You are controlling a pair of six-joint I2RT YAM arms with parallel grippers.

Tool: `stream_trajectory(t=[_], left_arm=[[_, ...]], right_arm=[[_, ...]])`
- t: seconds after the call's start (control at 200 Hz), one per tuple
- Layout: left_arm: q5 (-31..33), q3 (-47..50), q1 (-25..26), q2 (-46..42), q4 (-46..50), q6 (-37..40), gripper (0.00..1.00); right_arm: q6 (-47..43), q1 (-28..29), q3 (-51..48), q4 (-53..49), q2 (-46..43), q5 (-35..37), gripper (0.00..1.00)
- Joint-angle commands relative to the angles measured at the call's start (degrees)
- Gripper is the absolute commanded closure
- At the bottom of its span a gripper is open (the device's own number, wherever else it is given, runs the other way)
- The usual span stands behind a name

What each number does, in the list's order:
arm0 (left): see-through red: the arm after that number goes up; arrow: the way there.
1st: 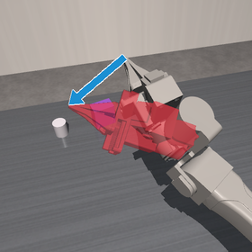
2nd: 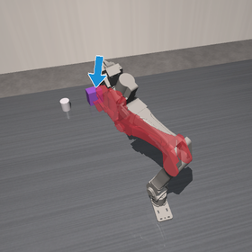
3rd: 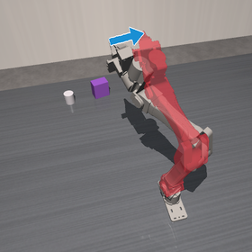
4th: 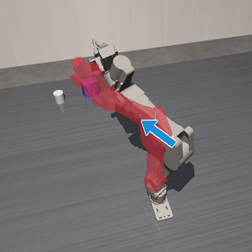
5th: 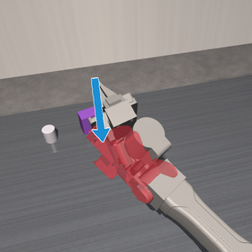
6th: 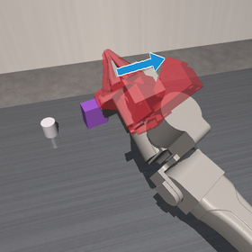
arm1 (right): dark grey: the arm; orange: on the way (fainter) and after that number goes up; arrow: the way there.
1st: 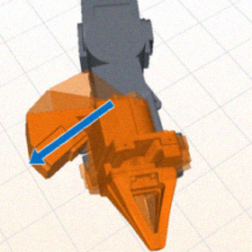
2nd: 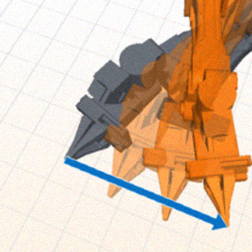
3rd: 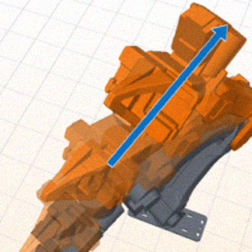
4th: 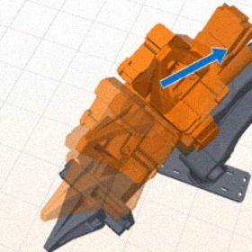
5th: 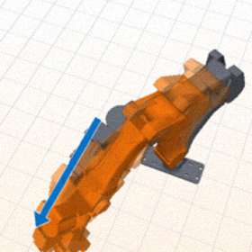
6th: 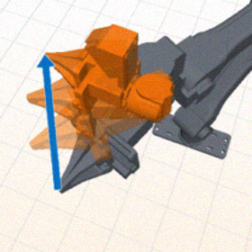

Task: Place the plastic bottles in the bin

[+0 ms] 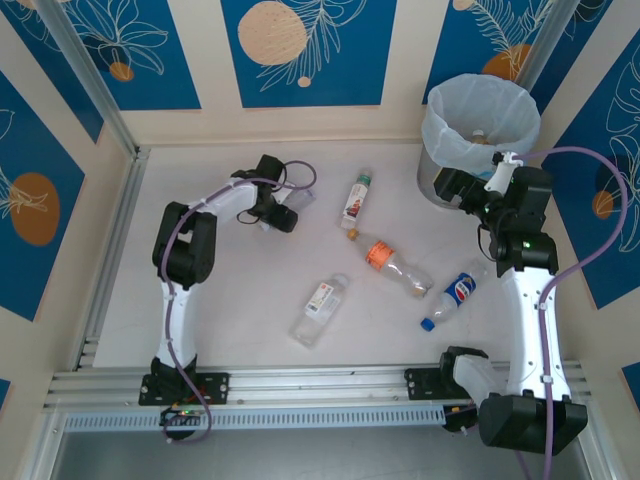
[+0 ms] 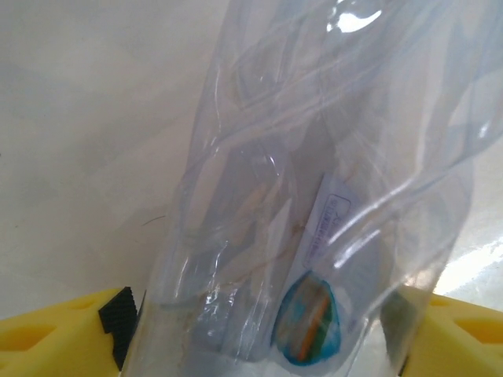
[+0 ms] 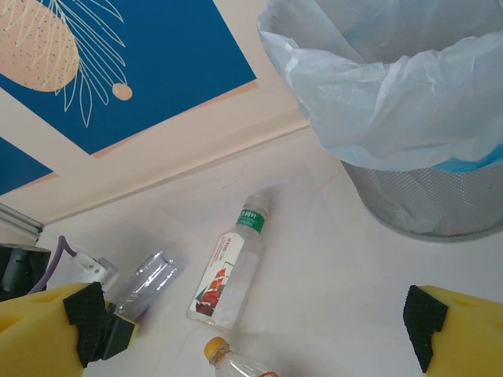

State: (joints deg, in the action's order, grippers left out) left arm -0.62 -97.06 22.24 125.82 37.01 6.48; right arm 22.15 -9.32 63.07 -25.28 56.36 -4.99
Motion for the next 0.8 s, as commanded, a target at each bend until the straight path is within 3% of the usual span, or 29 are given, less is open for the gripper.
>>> stream_trajectory(t=[0.0,0.5,0.795], left_arm=[[-0.2,-1.1,-0.5,0.7,2.0,0.8,0.23],[-3.9,1.7,-0.2,-1.9,1.0,0.1,0.43],[-4.9,5.1,0.2,-4.4,-1.6,-2.7,0.48]], right_arm=[[1.1,0.4,-0.8,0.1,-0.7,-1.2,0.01],[4.1,0.8,-1.9,2.1,0.8,-2.9,0.00],[6.2,3.7,-5.3,8.3,1.2,-10.4,0.00]])
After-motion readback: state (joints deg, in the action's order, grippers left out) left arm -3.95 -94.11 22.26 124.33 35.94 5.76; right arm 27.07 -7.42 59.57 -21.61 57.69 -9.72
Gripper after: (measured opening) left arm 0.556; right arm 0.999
